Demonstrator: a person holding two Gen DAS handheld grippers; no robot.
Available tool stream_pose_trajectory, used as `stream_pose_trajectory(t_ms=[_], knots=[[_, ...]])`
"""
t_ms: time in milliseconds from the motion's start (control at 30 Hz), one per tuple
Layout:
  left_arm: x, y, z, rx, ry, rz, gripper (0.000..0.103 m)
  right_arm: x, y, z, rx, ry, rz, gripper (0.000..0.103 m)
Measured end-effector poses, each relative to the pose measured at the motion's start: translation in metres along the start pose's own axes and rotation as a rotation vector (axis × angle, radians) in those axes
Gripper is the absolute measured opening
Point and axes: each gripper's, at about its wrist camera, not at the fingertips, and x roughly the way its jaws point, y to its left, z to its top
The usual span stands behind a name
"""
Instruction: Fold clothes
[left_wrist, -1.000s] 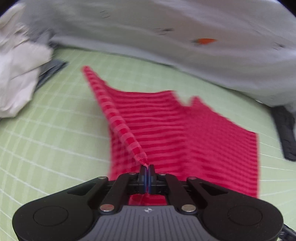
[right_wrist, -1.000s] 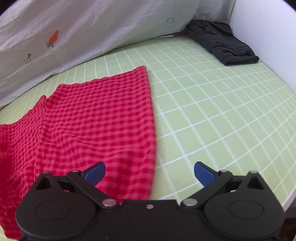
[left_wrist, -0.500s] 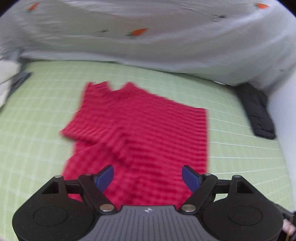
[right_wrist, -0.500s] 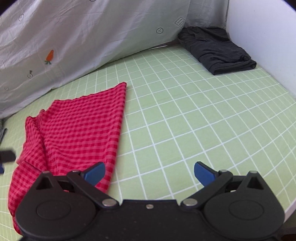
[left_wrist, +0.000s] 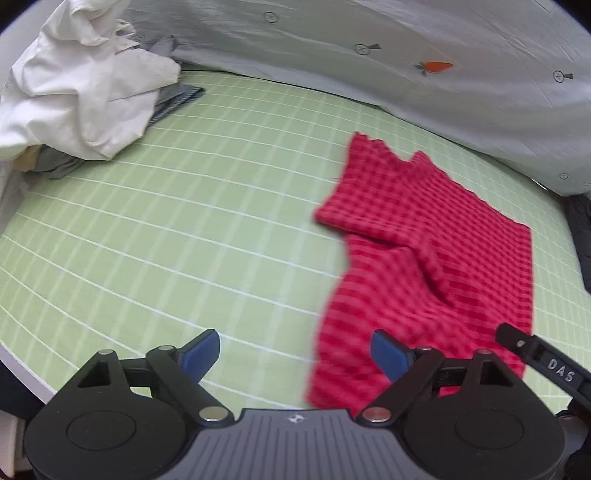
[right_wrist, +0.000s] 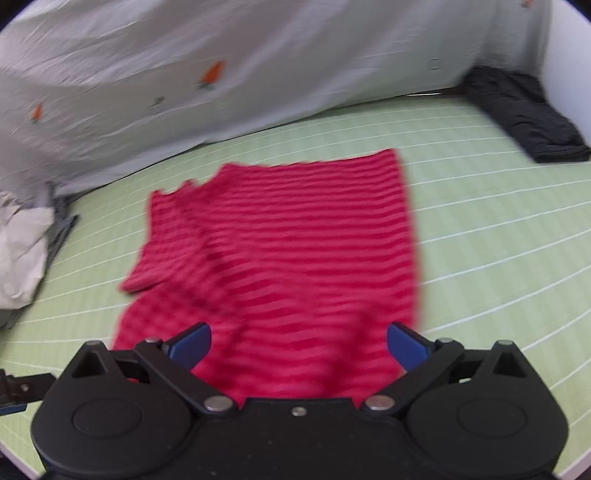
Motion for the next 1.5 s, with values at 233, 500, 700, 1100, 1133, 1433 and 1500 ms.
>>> stream_pose_trajectory(t_ms=[233,500,700,1100,1133,1433,1500], knots=[[0.007,0.044,0.021,0.122,-0.005,-0.039,0.089,0.022,0.066,-0.035,0.047,0.054,0.042,0.074],[0.012,0.070,0.036,0.175,0.006,-0.047,0.089,0.039,0.074,-0.042,0.182,0.061,0.050,0.002],[0.017,0.058,0.041,0.171,-0.006,-0.068,0.089,-0.002,0.070,-0.021,0.141,-0.087,0.054,0.001],[0.024,-0.017,0.027,0.173,0.021,-0.063,0.089,-0.002,-0.025,0.001,0.077,0.066,-0.211,0.007],[0.025,-0.022,0.027,0.166,0.025,-0.060,0.089,0.009,-0.033,-0.003,0.069,0.125,-0.226,0.017],[0.040,-0.053,0.045,0.129,0.032,-0.044,0.090,0.026,-0.035,0.033,-0.178,-0.008,-0.123,0.103],[0.043,-0.059,0.049,0.122,0.033,-0.041,0.090,0.038,-0.029,0.041,-0.218,-0.003,-0.107,0.103]])
